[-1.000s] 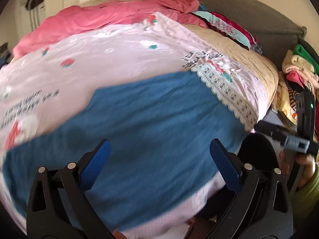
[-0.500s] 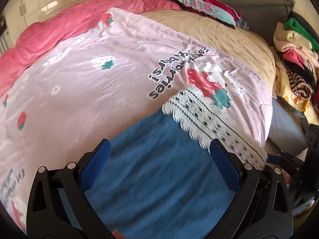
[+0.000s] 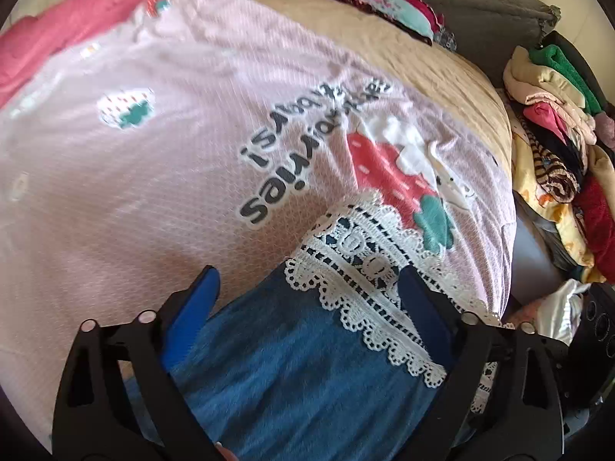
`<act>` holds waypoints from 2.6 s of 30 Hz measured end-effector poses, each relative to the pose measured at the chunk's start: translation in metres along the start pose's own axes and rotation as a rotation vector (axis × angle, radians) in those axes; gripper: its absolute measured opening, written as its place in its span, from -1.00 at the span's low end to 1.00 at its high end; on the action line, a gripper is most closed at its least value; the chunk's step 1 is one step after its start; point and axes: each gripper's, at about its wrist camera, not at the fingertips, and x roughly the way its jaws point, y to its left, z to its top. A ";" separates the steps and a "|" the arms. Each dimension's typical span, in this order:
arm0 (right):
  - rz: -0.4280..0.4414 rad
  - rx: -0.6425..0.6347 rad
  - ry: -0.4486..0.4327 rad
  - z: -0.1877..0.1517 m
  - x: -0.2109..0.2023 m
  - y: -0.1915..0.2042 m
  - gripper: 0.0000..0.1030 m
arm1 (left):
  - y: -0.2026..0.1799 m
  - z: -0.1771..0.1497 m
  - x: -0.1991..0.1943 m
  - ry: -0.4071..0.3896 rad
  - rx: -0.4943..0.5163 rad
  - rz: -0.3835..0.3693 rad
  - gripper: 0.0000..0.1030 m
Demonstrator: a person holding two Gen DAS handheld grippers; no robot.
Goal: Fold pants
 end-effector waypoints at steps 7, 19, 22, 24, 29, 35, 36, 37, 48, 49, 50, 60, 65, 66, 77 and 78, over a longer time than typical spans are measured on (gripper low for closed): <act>0.041 0.023 -0.019 -0.002 -0.003 -0.003 0.23 | 0.009 -0.002 0.007 0.001 -0.011 -0.078 0.24; 0.067 0.043 -0.010 0.002 0.007 -0.002 -0.33 | -0.010 -0.006 0.012 -0.019 0.069 -0.030 -0.37; 0.076 0.039 -0.009 0.003 0.009 0.000 -0.45 | -0.012 -0.007 0.008 -0.025 0.077 -0.015 -0.57; 0.084 0.021 -0.011 0.005 0.009 0.006 -0.53 | -0.011 -0.009 0.002 -0.038 0.071 -0.014 -0.67; 0.128 -0.063 -0.037 0.007 -0.002 0.037 -0.61 | -0.007 -0.015 -0.031 -0.120 0.036 -0.060 -0.71; 0.207 -0.192 -0.052 0.006 -0.010 0.091 -0.61 | 0.019 -0.042 -0.101 -0.241 -0.048 -0.078 -0.71; 0.223 -0.213 -0.043 0.005 -0.008 0.102 -0.61 | 0.025 -0.048 -0.110 -0.254 -0.063 -0.069 -0.71; 0.243 -0.231 -0.029 0.004 -0.004 0.113 -0.61 | 0.033 -0.058 -0.121 -0.269 -0.080 -0.058 -0.71; 0.208 -0.455 0.163 -0.041 0.071 0.193 -0.59 | 0.122 -0.149 -0.152 -0.322 -0.412 -0.060 -0.25; 0.191 -0.477 0.171 -0.046 0.075 0.196 -0.57 | 0.129 -0.158 -0.158 -0.344 -0.452 -0.072 -0.18; 0.168 -0.512 0.175 -0.052 0.078 0.200 -0.55 | 0.138 -0.170 -0.167 -0.381 -0.506 -0.092 -0.03; -0.155 -1.044 0.057 -0.125 0.080 0.260 -0.16 | 0.182 -0.215 -0.183 -0.459 -0.716 -0.240 0.37; -0.193 -1.069 0.001 -0.129 0.072 0.260 -0.19 | 0.163 -0.201 -0.173 -0.417 -0.640 -0.235 0.37; -0.185 -1.052 -0.010 -0.128 0.069 0.260 -0.19 | 0.158 -0.197 -0.173 -0.416 -0.619 -0.240 0.37; -0.073 -0.995 0.039 -0.110 0.069 0.267 -0.71 | 0.160 -0.186 -0.149 -0.363 -0.593 -0.163 -0.66; -0.034 -0.977 0.037 -0.103 0.065 0.267 -0.71 | 0.160 -0.187 -0.152 -0.366 -0.591 -0.164 -0.69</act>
